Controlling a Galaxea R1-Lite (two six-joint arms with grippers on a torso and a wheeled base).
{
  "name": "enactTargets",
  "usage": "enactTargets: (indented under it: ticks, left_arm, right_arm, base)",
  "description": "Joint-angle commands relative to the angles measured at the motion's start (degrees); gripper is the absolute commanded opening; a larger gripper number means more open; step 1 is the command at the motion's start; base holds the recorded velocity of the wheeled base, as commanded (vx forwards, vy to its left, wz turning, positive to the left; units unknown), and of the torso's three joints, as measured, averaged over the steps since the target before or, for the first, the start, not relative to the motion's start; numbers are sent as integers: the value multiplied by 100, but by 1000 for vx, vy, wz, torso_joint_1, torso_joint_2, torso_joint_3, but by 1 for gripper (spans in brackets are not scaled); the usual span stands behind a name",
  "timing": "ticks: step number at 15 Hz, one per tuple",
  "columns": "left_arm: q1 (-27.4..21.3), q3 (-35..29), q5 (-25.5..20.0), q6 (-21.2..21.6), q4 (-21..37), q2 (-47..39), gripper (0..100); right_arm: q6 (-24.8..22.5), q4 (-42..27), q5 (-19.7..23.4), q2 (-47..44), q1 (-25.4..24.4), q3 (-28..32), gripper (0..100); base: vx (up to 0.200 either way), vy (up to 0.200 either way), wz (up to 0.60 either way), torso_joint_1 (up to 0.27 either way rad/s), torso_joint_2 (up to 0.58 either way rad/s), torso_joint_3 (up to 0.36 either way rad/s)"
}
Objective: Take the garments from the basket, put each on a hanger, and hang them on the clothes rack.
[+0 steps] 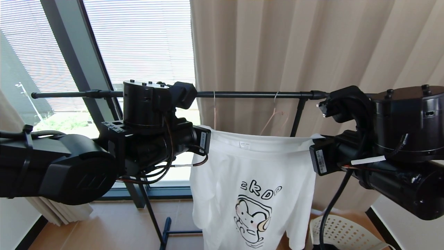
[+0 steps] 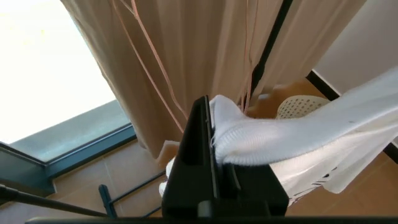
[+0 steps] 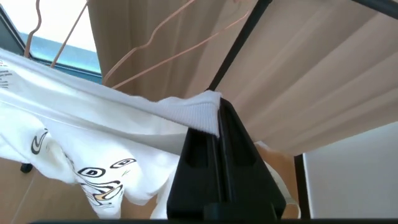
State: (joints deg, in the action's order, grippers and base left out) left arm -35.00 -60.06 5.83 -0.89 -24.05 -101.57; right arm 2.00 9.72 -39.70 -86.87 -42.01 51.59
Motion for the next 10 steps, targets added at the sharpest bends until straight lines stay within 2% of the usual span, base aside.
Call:
enactTargets:
  ticks: [1,5,7,8,9,10]
  left_arm:
    - [19,12,6,1,-3,67,0]
    - [2,-67,-20,19,-12,32,0]
    - [2,-383,-126,19,-12,-135,0]
    - [19,-691,-284,19,-12,-275,0]
    - [19,-972,-425,19,-12,-451,0]
    - [19,-972,-425,19,-12,-451,0]
  right_arm:
    - [2,4,-2,21,26,9,0]
    - [-15,-58,-2,56,17,-79,0]
    - [-446,-119,15,302,8,-422,0]
    - [-894,-119,112,557,-150,-712,0]
    - [-1140,-119,323,768,-457,-940,0]
    - [-1140,-119,323,768,-457,-940,0]
  base:
    - [0,0,0,0,0,0]
    - [0,0,0,0,0,0]
    - [0,0,0,0,0,0]
    - [0,0,0,0,0,0]
    - [0,0,0,0,0,0]
    - [0,0,0,0,0,0]
